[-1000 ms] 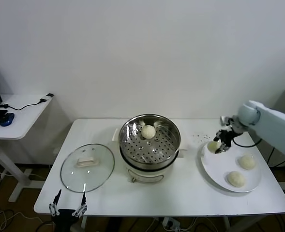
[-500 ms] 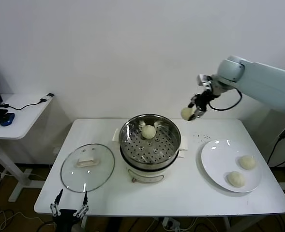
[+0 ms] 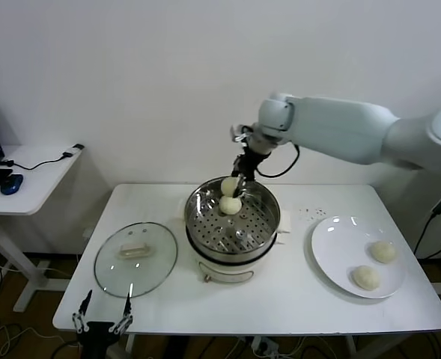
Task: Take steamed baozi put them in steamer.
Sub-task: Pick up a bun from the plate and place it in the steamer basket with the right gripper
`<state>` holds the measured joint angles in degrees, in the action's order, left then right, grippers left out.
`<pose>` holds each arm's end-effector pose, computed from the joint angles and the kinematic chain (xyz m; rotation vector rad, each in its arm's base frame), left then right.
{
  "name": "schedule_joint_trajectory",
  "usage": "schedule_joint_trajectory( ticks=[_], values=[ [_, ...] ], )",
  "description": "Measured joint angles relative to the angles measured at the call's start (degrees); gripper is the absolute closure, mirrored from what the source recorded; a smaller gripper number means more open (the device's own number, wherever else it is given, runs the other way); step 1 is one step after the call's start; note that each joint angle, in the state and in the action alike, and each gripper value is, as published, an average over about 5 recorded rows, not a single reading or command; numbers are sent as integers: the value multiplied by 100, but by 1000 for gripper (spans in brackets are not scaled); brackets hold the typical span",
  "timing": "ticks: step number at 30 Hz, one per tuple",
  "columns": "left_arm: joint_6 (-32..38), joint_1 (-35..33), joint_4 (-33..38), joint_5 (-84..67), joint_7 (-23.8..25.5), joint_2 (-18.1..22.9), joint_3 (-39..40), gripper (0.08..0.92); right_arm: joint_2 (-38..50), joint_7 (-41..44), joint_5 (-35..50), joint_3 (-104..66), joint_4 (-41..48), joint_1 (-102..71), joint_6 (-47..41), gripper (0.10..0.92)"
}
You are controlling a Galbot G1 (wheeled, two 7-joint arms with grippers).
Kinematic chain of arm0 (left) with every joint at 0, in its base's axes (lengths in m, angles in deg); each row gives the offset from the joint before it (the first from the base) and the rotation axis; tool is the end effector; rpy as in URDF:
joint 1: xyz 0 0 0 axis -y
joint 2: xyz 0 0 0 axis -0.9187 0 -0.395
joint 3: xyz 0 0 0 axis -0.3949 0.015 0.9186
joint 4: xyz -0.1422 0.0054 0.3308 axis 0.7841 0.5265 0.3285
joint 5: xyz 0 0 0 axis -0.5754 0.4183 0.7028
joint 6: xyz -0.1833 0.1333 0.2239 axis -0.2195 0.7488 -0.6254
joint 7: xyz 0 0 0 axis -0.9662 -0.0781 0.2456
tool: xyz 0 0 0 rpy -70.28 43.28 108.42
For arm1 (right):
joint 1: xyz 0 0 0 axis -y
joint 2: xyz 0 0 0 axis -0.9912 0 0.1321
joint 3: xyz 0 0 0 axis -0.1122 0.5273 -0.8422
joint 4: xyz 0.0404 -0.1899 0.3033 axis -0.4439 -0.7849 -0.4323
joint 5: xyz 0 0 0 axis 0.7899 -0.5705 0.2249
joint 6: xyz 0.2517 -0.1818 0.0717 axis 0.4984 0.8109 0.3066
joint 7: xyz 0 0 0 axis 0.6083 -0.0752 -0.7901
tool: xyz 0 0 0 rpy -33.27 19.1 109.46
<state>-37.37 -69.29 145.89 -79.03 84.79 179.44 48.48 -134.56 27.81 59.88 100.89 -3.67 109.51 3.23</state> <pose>0.0398 0.0467 -0.3489 0.1489 -2.8917 -0.4049 0.5847 0.0958 -0.0292 1.5164 -1.4317 1.2737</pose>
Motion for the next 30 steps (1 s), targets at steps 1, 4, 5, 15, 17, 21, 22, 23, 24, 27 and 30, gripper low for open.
schedule_joint_trajectory(
  ticks=[1,4,5,15,17,21,22,23,24,27,30],
  values=[
    [0,2,-7,-1,0,0,-4,177,-76,-31,25,25,16,-43,-13,457],
    [3,8,-29,-12,-2,-7,-23,177,-270,-116,83,90,63,-171,-44,457],
    [4,10,-36,-16,-3,-11,-29,177,-326,-141,97,108,78,-213,-54,457],
    [30,17,-112,-34,-19,-43,-44,177,-655,-327,153,267,173,-544,-112,448],
    [33,18,-124,-35,-21,-48,-46,177,-695,-359,149,281,180,-585,-129,421],
    [37,22,-138,-36,-23,-51,-46,177,-735,-386,135,296,179,-624,-150,325],
    [37,22,-138,-36,-23,-51,-45,177,-737,-388,133,297,171,-625,-152,299],
    [37,22,-139,-36,-23,-51,-44,177,-736,-391,131,295,163,-626,-155,269],
    [38,22,-139,-36,-24,-51,-44,177,-735,-394,129,291,152,-626,-157,247],
    [38,21,-141,-35,-25,-51,-44,177,-708,-400,121,261,107,-604,-161,210],
    [39,18,-141,-35,-29,-51,-49,177,-623,-385,80,215,25,-529,-146,204]
  ],
)
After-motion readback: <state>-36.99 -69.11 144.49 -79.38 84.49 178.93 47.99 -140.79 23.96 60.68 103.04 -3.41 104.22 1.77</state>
